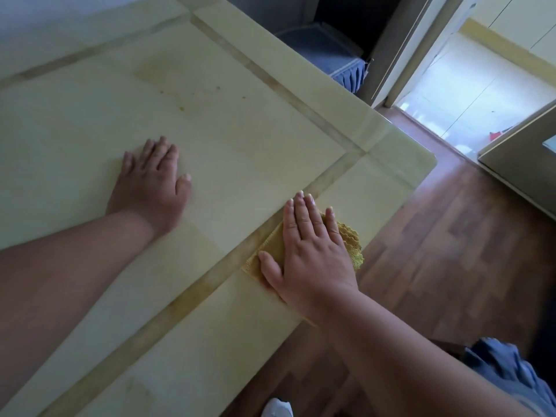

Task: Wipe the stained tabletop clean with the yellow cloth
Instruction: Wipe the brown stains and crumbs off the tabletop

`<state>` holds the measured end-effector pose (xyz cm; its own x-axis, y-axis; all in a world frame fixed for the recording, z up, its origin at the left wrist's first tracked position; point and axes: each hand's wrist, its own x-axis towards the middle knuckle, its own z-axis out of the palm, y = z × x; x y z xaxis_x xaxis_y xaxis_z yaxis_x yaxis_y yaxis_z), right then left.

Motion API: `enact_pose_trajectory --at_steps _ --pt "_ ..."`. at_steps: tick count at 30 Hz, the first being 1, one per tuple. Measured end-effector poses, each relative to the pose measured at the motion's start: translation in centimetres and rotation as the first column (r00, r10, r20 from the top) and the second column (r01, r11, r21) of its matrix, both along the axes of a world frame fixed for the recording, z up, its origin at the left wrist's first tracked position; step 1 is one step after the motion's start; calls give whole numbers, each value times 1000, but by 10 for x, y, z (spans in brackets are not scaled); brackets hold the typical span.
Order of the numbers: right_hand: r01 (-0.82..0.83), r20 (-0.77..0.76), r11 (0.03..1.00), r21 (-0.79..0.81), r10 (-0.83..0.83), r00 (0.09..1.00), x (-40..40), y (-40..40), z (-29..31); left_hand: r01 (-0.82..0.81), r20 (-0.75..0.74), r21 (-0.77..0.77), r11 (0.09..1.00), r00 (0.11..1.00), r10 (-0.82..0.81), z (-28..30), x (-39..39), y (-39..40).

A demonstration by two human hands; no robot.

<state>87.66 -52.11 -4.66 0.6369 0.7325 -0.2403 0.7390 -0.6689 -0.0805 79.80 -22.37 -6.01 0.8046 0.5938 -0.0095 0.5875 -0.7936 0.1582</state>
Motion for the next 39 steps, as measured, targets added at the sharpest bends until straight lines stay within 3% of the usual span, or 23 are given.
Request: enact_pose_trajectory --at_steps 8,21,39 --pt "104 18 994 -24 -104 994 35 -9 -1 7 10 19 1000 1000 -7 -3 -3 2" --pt "113 9 993 -38 -113 994 59 12 2 12 39 33 999 999 -13 -3 0 4" --pt "108 29 994 -31 -107 994 96 167 -5 42 -35 85 995 999 -40 1 1 6"
